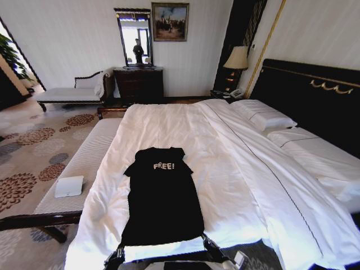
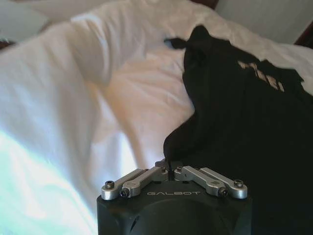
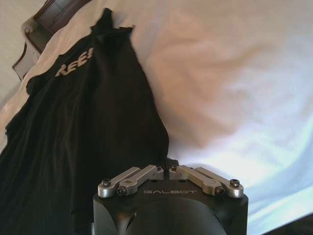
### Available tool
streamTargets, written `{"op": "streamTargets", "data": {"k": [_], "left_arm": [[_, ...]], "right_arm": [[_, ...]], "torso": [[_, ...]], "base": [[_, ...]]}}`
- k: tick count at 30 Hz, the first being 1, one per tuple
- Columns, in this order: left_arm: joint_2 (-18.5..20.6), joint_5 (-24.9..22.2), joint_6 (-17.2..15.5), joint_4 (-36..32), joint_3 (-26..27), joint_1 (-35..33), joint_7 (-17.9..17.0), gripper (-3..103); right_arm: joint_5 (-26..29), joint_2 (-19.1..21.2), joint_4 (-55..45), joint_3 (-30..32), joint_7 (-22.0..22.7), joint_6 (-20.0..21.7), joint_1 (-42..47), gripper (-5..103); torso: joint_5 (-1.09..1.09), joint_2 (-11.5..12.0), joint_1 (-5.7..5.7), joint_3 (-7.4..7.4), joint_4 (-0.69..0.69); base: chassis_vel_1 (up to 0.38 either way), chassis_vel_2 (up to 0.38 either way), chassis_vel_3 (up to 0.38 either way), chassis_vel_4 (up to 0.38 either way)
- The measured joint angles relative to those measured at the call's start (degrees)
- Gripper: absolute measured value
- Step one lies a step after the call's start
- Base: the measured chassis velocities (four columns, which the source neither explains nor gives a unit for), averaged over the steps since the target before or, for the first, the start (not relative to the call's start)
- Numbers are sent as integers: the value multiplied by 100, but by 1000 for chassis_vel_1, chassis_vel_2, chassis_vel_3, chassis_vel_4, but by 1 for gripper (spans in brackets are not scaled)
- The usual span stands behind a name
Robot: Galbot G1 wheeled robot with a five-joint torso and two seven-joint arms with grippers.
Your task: Fold the clothes on the bed.
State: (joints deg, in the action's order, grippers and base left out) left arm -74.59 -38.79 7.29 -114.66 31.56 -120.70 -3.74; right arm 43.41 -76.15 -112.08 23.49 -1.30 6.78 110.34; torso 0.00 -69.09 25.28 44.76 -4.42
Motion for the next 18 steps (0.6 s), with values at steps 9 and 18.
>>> {"op": "streamTargets", "data": {"k": [9, 18], "left_arm": [[-260, 461, 521, -382, 99, -469, -129, 0], [-167, 753, 885, -394, 146, -755, -258, 0]], "right_arm": [[-851, -49, -777, -158, 325, 265, 483, 0], [-1284, -104, -1369, -162, 785, 910, 788, 0]], "torso": [[0, -1, 0, 0, 0], [0, -1, 0, 0, -1]], "base": [[0, 0, 0, 0], [0, 0, 0, 0]]}}
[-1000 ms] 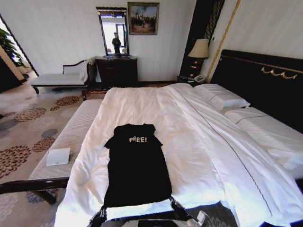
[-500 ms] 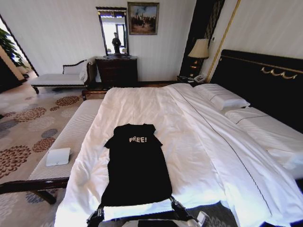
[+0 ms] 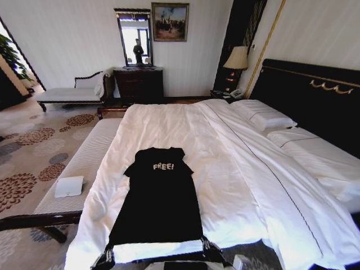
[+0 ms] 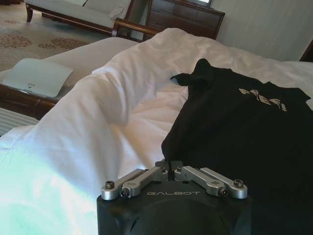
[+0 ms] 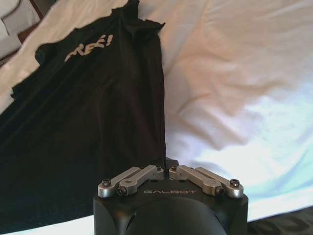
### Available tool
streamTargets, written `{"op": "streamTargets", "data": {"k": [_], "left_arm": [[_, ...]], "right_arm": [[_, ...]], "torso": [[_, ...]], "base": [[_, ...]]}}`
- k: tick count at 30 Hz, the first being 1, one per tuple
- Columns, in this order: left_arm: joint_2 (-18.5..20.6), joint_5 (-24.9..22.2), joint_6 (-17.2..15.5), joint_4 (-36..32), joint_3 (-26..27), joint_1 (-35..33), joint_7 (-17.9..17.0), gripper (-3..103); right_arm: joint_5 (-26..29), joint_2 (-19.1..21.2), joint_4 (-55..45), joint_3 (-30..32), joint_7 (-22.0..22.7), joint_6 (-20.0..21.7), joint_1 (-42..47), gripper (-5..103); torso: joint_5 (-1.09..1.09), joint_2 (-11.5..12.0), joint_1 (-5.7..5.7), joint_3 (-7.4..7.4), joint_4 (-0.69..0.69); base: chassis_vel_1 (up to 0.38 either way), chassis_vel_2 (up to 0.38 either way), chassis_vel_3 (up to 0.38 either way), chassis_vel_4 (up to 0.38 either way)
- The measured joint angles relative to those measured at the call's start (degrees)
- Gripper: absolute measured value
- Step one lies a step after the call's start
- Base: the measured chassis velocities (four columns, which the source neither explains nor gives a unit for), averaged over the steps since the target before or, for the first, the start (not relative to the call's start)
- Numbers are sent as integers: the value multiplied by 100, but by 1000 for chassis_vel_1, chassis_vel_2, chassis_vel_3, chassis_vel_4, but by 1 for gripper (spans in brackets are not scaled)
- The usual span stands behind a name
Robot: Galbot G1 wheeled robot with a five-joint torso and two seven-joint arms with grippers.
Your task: Fold the clothes on the bed.
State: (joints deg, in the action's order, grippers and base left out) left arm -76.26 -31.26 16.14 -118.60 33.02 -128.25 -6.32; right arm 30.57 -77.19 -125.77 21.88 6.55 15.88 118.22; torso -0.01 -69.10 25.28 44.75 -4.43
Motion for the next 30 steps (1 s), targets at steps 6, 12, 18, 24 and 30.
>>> {"op": "streamTargets", "data": {"k": [6, 12, 18, 24, 30], "left_arm": [[6, 50, 171, 128, -81, -161, -93, 0], [88, -12, 261, 159, -142, -337, -229, 0], [193, -32, 306, 155, -139, -445, -342, 0], [296, -46, 275, 153, -142, -483, -452, 0], [605, -48, 171, 151, -183, -659, -618, 0]], "right_arm": [[-26, -9, -210, 10, 306, 808, 123, 0], [-134, -85, -213, -35, 378, 929, 125, 0], [-314, -98, -278, -57, 534, 1333, 189, 0], [-434, -107, -311, -66, 601, 1557, 224, 0], [-469, -133, -369, -65, 795, 1961, 244, 0]], "torso": [[0, 0, 0, 0, 1], [0, 0, 0, 0, 1], [0, 1, 0, 1, 2], [-1, 1, 0, 0, 1], [0, 1, 0, 0, 1]], "base": [[0, 0, 0, 0], [0, 0, 0, 0], [0, 0, 0, 0], [0, 0, 0, 0], [0, 0, 0, 0]]}}
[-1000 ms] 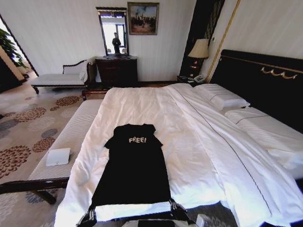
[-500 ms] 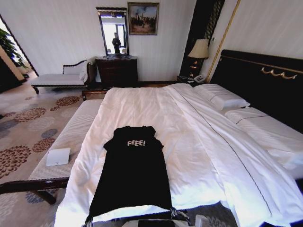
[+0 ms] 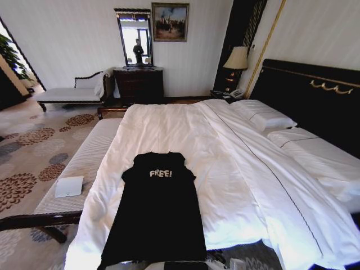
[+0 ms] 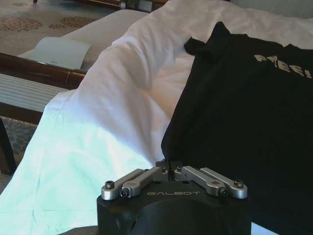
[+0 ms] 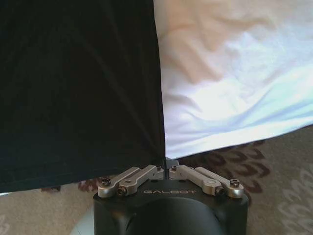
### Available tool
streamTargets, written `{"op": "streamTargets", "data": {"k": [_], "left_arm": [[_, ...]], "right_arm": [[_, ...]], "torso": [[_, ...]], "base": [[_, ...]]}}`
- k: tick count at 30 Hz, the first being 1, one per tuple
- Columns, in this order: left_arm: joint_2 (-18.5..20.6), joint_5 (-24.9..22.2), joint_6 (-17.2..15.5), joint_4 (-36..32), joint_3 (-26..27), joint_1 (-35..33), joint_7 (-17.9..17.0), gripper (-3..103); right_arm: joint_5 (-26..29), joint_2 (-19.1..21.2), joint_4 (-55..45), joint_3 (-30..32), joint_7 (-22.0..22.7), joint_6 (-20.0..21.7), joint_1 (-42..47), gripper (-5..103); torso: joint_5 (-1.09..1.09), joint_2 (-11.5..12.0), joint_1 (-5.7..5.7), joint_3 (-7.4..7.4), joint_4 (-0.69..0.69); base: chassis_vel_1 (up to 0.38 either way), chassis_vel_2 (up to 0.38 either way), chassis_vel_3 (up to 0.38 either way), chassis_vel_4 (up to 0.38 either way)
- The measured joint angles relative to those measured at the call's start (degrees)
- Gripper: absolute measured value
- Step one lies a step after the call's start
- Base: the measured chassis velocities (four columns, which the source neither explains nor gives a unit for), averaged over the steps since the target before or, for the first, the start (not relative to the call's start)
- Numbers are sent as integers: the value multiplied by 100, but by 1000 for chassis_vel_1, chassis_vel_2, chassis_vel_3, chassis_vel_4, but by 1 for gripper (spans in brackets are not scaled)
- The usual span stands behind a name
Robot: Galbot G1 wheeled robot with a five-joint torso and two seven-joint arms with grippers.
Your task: Fold the clothes on the bed.
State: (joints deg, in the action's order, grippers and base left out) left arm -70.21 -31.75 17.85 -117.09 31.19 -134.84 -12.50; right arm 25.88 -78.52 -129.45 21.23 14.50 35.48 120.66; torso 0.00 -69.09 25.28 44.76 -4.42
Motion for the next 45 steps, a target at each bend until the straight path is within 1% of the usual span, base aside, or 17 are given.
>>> {"op": "streamTargets", "data": {"k": [7, 11, 14, 16, 20, 23, 25, 32, 33, 34, 35, 36, 37, 40, 41, 44, 45], "left_arm": [[119, 128, -171, -18, -20, -122, -227, 0], [272, 160, -395, -4, -32, -165, -336, 0], [368, 206, -681, 19, -70, -105, -468, 0], [377, 210, -729, 23, -75, -90, -483, 0], [389, 224, -1050, 90, -140, 112, -502, 0], [367, 222, -1078, 120, -175, 215, -481, 0], [244, 199, -1211, 227, -272, 536, -310, 0], [211, 176, -1318, 269, -307, 661, -249, 0], [215, 189, -1319, 269, -319, 661, -261, -2], [221, 215, -1320, 262, -327, 656, -304, 2], [221, 215, -1320, 262, -327, 656, -304, 2], [225, 235, -1317, 255, -329, 648, -325, 7], [226, 261, -1314, 248, -332, 638, -335, 13], [215, 373, -1298, 213, -334, 588, -353, 24], [215, 373, -1298, 213, -334, 588, -353, 24], [207, 444, -1240, 186, -321, 526, -356, 40], [207, 444, -1240, 186, -321, 526, -356, 40]], "right_arm": [[-243, -40, -12, -62, 106, 310, 34, 0], [-320, -78, 68, -90, 204, 520, -35, 0], [-323, -96, 116, -129, 320, 663, -54, 0], [-328, -98, 124, -138, 341, 663, -53, 0], [-306, -110, 288, -152, 370, 665, -162, 0], [-277, -112, 395, -150, 349, 620, -260, 0], [-525, -217, 811, -110, 130, 269, -596, 0], [-601, -288, 991, -142, 113, 230, -712, 0], [-625, -287, 1018, -144, 109, 224, -717, 0], [-676, -281, 1040, -146, 105, 201, -719, 3], [-676, -281, 1040, -146, 105, 201, -719, 3], [-721, -279, 1053, -147, 105, 186, -720, 9], [-741, -279, 1052, -147, 106, 173, -719, 9], [-852, -271, 1005, -146, -19, 110, -640, 25], [-852, -271, 1005, -146, -19, 110, -640, 25], [-938, -252, 922, -126, -65, 8, -501, 36], [-938, -252, 922, -126, -65, 8, -501, 36]], "torso": [[0, 0, 0, 0, 1], [0, 0, 0, 0, 0], [0, 0, 0, 0, 0], [0, 0, 0, 0, 0], [0, 0, 0, 0, 0], [0, 0, 0, 0, 0], [1, 0, 0, 1, 1], [-11, 0, 0, 0, 1], [-11, 0, 0, 0, 1], [-9, 0, 0, 0, 1], [-9, 0, 0, 0, 1], [-7, 0, 0, 0, 1], [-6, 0, 1, 0, 0], [-4, 0, 0, 1, 1], [-4, 0, 0, 1, 1], [1, 0, 0, 1, 0], [1, 0, 0, 1, 0]], "base": [[0, 0, 0, 0], [0, 0, 0, 0], [0, 0, 0, 0], [0, 0, 0, 0], [0, 0, 0, 0], [0, 0, 0, 0], [0, 0, 0, 0], [0, 0, 0, 0], [0, 0, 0, 0], [0, 0, 0, 0], [0, 0, 0, 0], [0, 0, 0, 0], [0, 0, 0, 0], [0, 0, 0, 0], [0, 0, 0, 0], [0, 0, 0, 0], [0, 0, 0, 0]]}}
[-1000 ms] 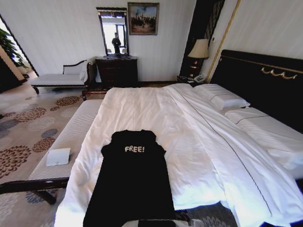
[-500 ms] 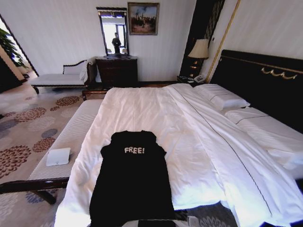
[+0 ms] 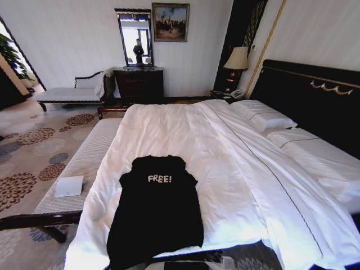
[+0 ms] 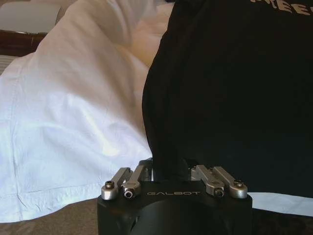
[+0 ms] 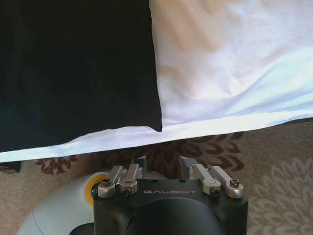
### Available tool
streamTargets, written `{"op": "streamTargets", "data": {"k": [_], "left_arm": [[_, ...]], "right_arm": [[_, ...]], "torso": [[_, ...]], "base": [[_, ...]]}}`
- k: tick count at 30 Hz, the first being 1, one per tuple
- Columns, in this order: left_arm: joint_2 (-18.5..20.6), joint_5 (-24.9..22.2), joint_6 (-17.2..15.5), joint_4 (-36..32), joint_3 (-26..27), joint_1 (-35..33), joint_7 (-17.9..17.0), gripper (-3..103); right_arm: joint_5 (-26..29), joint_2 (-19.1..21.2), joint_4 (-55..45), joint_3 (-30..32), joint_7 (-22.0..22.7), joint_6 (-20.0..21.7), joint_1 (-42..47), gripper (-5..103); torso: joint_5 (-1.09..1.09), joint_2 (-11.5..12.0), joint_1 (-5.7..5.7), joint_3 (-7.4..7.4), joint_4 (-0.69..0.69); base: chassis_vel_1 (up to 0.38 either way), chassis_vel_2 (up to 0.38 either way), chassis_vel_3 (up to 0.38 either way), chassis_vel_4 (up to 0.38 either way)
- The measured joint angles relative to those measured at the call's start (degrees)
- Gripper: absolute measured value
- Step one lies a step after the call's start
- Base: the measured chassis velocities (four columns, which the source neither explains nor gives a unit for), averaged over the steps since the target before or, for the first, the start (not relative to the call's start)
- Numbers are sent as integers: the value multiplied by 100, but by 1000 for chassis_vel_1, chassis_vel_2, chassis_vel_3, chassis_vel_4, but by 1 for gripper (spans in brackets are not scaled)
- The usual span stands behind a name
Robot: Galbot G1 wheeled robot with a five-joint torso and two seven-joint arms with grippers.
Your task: Fold the clothes on the bed.
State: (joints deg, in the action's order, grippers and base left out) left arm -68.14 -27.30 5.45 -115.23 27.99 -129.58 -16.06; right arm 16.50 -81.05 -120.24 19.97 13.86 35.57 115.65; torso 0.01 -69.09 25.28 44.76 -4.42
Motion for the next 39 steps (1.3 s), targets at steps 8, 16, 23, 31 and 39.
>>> {"op": "streamTargets", "data": {"k": [8, 16, 23, 31, 39], "left_arm": [[-32, 439, 402, -110, 3, -37, -5, 73], [24, 734, 707, -214, 190, 228, 52, 97], [-61, 700, 809, -324, 275, 493, 193, 100], [-28, 680, 1184, -236, 370, 586, 660, 100], [-162, 123, 1182, -178, 542, 1030, 1007, 100]], "right_arm": [[-254, -14, -109, 125, -121, -1126, -48, 69], [-476, 252, 185, 796, -676, -3050, -741, 98], [266, 474, 109, 975, -939, -3122, -1010, 100], [4042, 929, 187, 1191, -659, -1734, -2149, 100], [5632, 1148, 1036, 1127, -584, -1014, -3473, 100]], "torso": [[4, 0, 0, 0, 0], [2, 0, 1, 0, 0], [-1, 0, 0, 0, 0], [0, 0, 1, 0, 1], [0, 1, 1, 0, 1]], "base": [[0, 0, 0, 0], [0, 0, 0, 0], [0, 0, 0, 0], [0, 0, 0, 0], [0, 0, 0, 0]]}}
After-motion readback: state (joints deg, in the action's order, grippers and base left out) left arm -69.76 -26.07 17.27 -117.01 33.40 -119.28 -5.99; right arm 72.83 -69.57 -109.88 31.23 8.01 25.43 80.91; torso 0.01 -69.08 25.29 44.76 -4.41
